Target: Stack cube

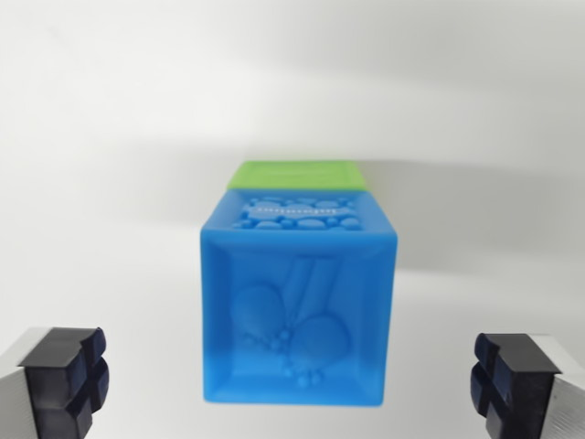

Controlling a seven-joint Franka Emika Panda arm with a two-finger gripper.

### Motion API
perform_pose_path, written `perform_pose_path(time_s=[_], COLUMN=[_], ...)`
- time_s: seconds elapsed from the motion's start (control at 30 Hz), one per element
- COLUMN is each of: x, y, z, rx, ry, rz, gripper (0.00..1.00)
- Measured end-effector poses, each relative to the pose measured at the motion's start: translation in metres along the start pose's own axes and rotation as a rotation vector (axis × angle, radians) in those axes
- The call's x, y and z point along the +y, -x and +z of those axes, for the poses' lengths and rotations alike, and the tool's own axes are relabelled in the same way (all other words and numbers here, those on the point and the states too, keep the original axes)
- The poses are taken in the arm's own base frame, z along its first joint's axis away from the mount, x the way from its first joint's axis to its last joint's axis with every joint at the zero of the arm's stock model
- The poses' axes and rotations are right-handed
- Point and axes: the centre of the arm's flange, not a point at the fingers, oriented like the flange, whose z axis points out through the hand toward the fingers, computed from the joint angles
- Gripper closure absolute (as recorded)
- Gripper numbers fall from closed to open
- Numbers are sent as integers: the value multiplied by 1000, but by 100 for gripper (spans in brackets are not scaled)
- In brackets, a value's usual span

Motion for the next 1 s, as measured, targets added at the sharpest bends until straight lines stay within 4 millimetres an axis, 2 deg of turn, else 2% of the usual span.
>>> perform_pose_path(time_s=[1.0], x=[0], y=[1], z=[-124], rx=[-1], ry=[-3], rz=[0], gripper=[0])
